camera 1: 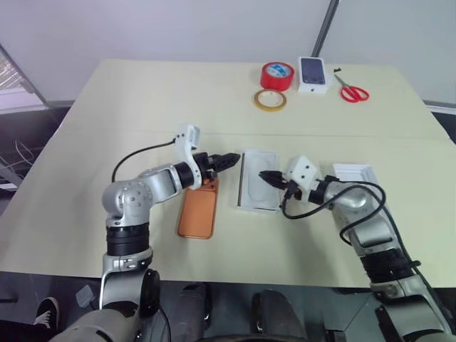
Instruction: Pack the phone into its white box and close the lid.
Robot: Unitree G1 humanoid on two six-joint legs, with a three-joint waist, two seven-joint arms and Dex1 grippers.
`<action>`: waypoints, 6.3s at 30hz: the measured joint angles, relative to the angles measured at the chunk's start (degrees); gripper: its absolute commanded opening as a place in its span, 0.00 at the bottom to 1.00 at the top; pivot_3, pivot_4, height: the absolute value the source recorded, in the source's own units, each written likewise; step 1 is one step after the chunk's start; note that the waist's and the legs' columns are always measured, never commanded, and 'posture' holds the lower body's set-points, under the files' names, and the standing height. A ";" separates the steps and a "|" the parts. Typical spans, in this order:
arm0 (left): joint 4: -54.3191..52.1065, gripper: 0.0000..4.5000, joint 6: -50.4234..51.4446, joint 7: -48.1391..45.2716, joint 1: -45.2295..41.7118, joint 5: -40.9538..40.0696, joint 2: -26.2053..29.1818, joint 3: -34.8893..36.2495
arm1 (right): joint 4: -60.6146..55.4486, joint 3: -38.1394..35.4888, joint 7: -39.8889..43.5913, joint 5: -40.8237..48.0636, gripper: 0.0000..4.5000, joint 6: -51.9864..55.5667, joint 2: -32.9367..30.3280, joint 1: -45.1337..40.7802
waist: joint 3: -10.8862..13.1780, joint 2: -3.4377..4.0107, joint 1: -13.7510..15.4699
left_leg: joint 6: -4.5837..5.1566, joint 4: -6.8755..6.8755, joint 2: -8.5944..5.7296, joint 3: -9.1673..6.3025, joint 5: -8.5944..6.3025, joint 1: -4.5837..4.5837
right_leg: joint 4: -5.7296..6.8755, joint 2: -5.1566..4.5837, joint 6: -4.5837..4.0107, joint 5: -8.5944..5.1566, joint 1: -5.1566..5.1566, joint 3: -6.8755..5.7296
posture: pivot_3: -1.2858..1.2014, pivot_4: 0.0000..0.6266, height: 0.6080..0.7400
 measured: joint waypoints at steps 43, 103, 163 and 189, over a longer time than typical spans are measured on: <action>-1.34 0.64 -17.64 -25.98 18.77 5.36 28.44 -1.17 | 0.82 7.12 8.51 -9.60 0.01 -7.89 -7.72 -1.91 | 0.00 0.02 -1.22 | 0.30 -0.20 0.03 -0.08 -0.21 -0.02 | -0.04 -0.25 -0.05 -0.01 -0.13 0.03 | 0.52 0.24 0.91; 8.30 0.12 19.25 -15.98 9.32 -7.48 19.13 2.68 | -4.40 24.33 5.55 -16.50 0.00 20.70 8.57 -13.89 | -0.54 0.21 -1.44 | 0.28 -0.37 -0.09 -0.15 -0.23 0.13 | -0.05 -0.28 -0.06 0.00 -0.30 0.02 | 0.52 0.24 0.91; 10.19 0.00 14.68 2.95 -3.87 -14.65 1.92 17.39 | -4.65 6.21 15.15 -2.15 0.01 0.53 -3.57 -1.47 | -0.24 -0.20 -1.28 | -0.26 -0.69 -0.08 -0.12 0.15 0.00 | -0.16 -0.18 -0.05 0.02 -0.29 0.00 | 0.52 0.24 0.91; 30.02 0.11 2.81 -10.30 -8.77 -4.89 0.38 0.75 | -7.26 -2.62 13.52 6.58 0.88 9.58 -6.94 -1.89 | -0.08 -0.33 0.09 | -0.22 -0.44 -0.07 -0.09 0.14 -0.07 | -0.08 -0.15 -0.05 0.02 -0.25 -0.02 | 0.52 0.24 0.91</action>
